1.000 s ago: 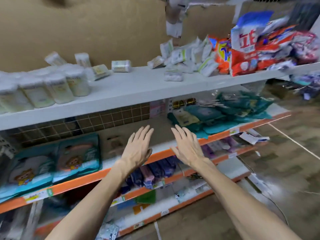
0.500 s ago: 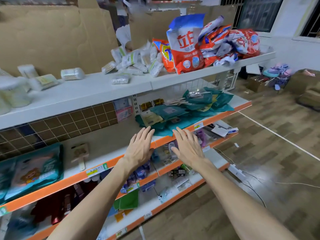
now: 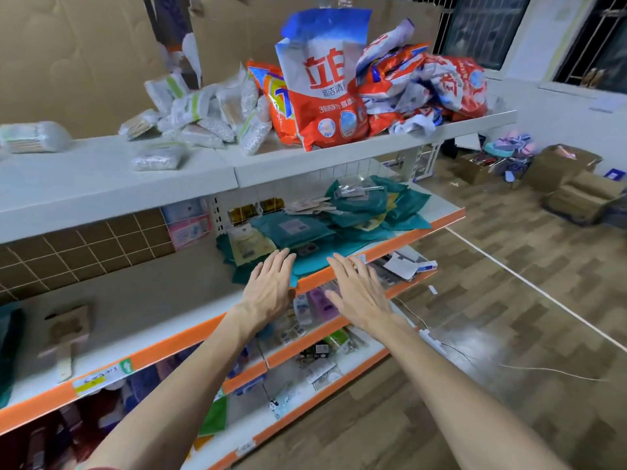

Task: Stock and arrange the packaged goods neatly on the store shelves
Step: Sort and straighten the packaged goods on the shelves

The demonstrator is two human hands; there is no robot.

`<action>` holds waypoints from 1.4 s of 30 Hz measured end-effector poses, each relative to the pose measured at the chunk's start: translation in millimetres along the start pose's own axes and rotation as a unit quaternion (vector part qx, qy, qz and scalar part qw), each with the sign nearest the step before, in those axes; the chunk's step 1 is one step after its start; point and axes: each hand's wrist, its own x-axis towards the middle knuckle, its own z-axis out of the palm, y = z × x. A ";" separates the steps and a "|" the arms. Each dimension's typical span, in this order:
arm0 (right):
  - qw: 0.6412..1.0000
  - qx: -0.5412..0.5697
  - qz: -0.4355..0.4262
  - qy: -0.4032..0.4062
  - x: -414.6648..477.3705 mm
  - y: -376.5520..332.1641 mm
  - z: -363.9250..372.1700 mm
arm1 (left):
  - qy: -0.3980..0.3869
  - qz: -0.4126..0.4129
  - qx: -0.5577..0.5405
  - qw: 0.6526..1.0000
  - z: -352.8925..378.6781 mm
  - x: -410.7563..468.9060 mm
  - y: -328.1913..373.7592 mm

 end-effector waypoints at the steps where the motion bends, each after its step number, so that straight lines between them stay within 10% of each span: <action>1: 1.000 -0.004 -0.002 -0.003 10.2 8.8 1.4 | 0.000 0.000 -0.003 1.000 5.7 15.2 2.5; 24: 0.993 0.034 -0.073 -0.090 230.5 15.3 98.9 | -0.061 -0.219 -0.032 0.973 77.7 106.4 -102.6; 42: 0.985 -0.076 0.076 -0.135 235.9 -33.2 140.0 | -0.002 -0.232 -0.064 0.971 108.2 94.6 -94.3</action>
